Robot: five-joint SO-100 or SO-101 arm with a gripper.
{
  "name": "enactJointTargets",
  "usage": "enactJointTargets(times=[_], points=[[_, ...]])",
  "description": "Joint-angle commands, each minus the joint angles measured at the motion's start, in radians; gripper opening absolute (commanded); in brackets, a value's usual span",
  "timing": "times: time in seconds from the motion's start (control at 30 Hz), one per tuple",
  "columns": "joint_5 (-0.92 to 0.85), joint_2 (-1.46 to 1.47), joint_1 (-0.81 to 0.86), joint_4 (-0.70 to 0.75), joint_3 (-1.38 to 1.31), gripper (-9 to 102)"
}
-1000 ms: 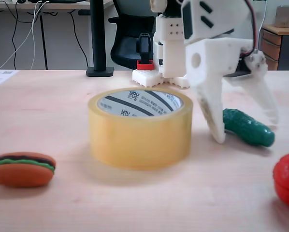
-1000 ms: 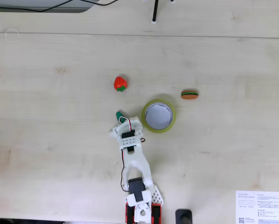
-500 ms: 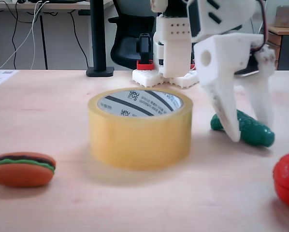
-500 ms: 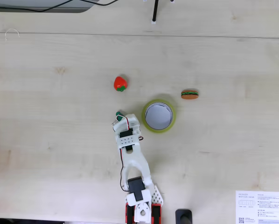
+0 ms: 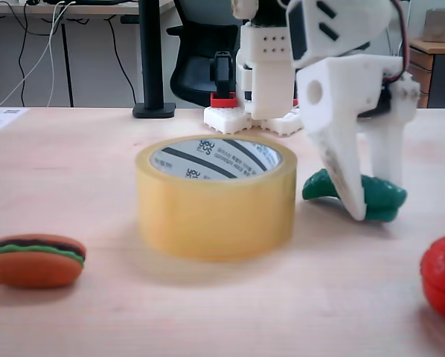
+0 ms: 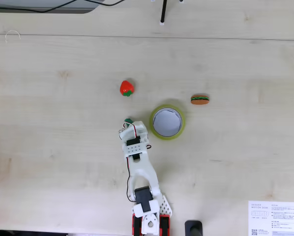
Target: Grasp a cucumber and put it in the hole.
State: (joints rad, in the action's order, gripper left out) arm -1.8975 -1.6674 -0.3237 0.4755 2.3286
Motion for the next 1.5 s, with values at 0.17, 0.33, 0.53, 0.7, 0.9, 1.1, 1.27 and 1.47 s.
enactJointTargets(times=[0.17, 0.33, 0.53, 0.7, 0.9, 1.1, 1.27, 1.47], points=[[-0.012, -0.08, 0.005, 0.011, 0.023, 4], [-0.012, -0.158, 0.005, 0.043, 0.021, 3], [-0.012, -0.256, 0.005, 0.083, 0.02, 2], [-0.011, -0.33, 0.005, 0.112, 0.017, 2], [-0.006, -0.449, 0.023, 0.13, 0.015, 1], [-0.003, -0.555, 0.091, 0.163, 0.0, 1], [-0.002, -0.584, 0.17, 0.206, -0.051, 1], [-0.002, -0.566, 0.279, 0.212, -0.101, 1]])
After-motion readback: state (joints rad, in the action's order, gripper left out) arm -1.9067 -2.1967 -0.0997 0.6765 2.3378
